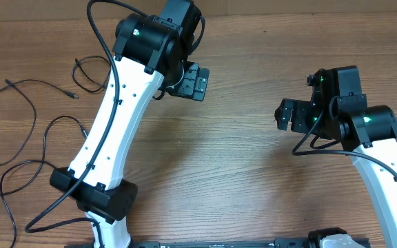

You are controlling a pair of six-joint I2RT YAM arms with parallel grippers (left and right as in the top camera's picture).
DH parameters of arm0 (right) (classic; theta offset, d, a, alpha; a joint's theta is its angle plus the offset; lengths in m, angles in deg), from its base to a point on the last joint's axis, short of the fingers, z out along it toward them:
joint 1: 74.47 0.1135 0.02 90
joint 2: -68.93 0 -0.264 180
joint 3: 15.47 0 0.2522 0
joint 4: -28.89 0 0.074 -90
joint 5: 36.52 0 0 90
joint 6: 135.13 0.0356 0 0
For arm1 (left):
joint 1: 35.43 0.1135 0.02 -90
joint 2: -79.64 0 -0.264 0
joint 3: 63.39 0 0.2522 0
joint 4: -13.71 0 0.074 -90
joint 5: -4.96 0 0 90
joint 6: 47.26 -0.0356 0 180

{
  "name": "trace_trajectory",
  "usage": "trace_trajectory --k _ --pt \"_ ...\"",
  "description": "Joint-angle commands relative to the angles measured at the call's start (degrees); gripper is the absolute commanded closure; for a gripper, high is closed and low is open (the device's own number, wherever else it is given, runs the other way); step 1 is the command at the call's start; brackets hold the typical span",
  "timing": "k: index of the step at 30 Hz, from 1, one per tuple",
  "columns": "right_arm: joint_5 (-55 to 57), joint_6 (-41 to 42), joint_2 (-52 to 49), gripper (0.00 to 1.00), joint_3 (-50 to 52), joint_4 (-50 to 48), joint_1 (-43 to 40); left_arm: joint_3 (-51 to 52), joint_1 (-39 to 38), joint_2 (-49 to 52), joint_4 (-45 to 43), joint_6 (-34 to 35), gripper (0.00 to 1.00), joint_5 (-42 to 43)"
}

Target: Untangle cables

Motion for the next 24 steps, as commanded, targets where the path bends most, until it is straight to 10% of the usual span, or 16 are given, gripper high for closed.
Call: trace_trajectory --k 1,10,24 --pt "0.5 0.2 0.1 0.0 -1.3 -0.4 0.2 0.4 -0.3 -0.3 0.1 0.8 0.0 -0.4" --pt "0.6 0.2 0.1 0.0 -1.3 -0.4 0.2 3.9 -0.3 -1.0 -3.6 -1.6 0.0 -4.9" --pt "0.5 0.2 0.1 0.0 -1.3 -0.4 0.2 64.4 3.3 -34.3 -50.5 -5.5 0.0 1.8"
